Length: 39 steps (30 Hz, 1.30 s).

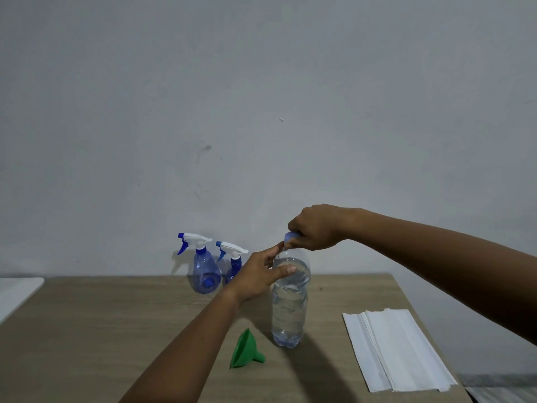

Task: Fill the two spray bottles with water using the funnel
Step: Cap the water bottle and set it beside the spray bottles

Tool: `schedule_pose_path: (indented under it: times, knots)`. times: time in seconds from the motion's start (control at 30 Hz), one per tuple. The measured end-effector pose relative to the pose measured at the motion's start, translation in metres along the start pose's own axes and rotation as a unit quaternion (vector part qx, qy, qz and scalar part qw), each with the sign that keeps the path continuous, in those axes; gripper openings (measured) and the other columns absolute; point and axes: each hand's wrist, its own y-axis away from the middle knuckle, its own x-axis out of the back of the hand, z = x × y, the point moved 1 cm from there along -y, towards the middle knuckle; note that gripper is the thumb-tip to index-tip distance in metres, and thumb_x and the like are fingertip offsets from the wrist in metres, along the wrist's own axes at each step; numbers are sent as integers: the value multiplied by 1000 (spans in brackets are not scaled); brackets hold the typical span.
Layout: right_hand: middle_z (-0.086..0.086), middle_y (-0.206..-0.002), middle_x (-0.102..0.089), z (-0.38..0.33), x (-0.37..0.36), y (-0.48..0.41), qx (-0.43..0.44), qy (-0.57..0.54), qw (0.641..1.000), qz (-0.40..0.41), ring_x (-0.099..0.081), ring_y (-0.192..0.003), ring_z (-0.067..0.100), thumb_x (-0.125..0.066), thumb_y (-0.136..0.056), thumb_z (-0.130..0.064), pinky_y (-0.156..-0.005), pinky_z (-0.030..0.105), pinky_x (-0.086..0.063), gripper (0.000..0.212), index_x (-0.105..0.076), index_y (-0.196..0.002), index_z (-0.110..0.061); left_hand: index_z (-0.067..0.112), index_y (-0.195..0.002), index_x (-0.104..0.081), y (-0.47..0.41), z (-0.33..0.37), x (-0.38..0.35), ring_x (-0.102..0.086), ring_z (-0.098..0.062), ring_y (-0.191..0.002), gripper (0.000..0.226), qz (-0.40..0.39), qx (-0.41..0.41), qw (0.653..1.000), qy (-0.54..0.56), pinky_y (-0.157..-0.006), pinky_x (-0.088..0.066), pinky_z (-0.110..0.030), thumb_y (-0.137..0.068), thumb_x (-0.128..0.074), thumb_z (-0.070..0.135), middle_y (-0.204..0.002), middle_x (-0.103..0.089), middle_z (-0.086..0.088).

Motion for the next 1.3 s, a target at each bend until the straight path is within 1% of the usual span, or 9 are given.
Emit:
schedule_pose_path:
  times: [0.07, 0.2, 0.33, 0.57, 0.77, 0.87, 0.97, 1.13, 1.3]
  knots:
    - [-7, -77, -57, 5, -3, 2, 7, 2, 1000, 6, -55, -73, 20, -36, -102, -61, -66, 32, -39, 45, -55, -90, -21, 27, -151, -48, -1, 2, -1, -52, 3, -135, 64, -7, -4, 1000, 1, -113, -42, -20, -93, -75, 20, -144, -59, 20]
    - [-4, -97, -66, 12, -5, 1, 44, 21, 999, 14, -61, -86, 24, -40, -98, -65, -73, 36, -46, 39, -52, -113, -31, 27, -154, -45, -2, 6, 0, -53, -3, -138, 68, -15, -2, 1000, 1, -115, -43, -25, -93, -76, 27, -149, -56, 15]
    - [-7, -86, -59, 11, -8, -2, 80, 34, 996, 34, -56, -77, 24, -40, -100, -61, -68, 33, -40, 26, -43, -101, -36, 25, -154, -46, -2, 3, 0, -52, -4, -138, 67, -13, -1, 1000, 8, -117, -42, -29, -93, -75, 26, -149, -57, 15]
    - [-4, -79, -56, 15, -20, -3, 87, 45, 991, 89, -52, -69, 25, -35, -100, -66, -64, 33, -36, 43, -51, -103, -26, 31, -154, -46, -5, -2, -1, -50, -9, -142, 70, -22, 12, 1000, 10, -120, -41, -38, -92, -77, 33, -151, -55, 15]
    - [-7, -72, -51, 13, -20, -1, 71, 34, 993, 85, -47, -60, 18, -37, -99, -66, -64, 32, -38, 43, -51, -100, -25, 27, -155, -43, -3, 2, 1, -48, -9, -143, 70, -26, 10, 1000, 14, -121, -39, -35, -93, -76, 28, -154, -52, 13]
    - [-3, -87, -61, 15, -15, 0, 90, 72, 990, 83, -52, -70, 24, -31, -100, -67, -66, 32, -39, 47, -53, -111, -27, 26, -154, -45, -2, 6, 1, -52, -6, -140, 68, -30, 6, 999, 14, -119, -41, -35, -94, -75, 24, -151, -55, 14]
    - [-6, -97, -63, 19, -10, -1, 122, 77, 985, 91, -53, -72, 22, -28, -99, -67, -66, 31, -39, 46, -53, -109, -30, 27, -154, -45, -4, 6, 3, -50, -4, -140, 68, -33, 11, 999, 16, -120, -40, -36, -93, -75, 24, -152, -54, 16]
    - [-3, -78, -61, 18, -23, -5, 90, 3, 991, 95, -54, -68, 23, -34, -100, -63, -63, 35, -42, 44, -49, -90, -23, 24, -150, -51, -6, 1, 3, -56, -5, -135, 64, -19, 15, 999, 27, -118, -43, -34, -92, -77, 21, -145, -61, 14]
    - [0, -70, -55, 14, -31, -1, 53, -33, 993, 105, -46, -61, 18, -35, -100, -64, -60, 33, -34, 50, -49, -88, -18, 23, -150, -52, -6, -1, 1, -53, -1, -137, 63, -11, 4, 1000, 8, -117, -40, -24, -92, -77, 23, -147, -59, 15]
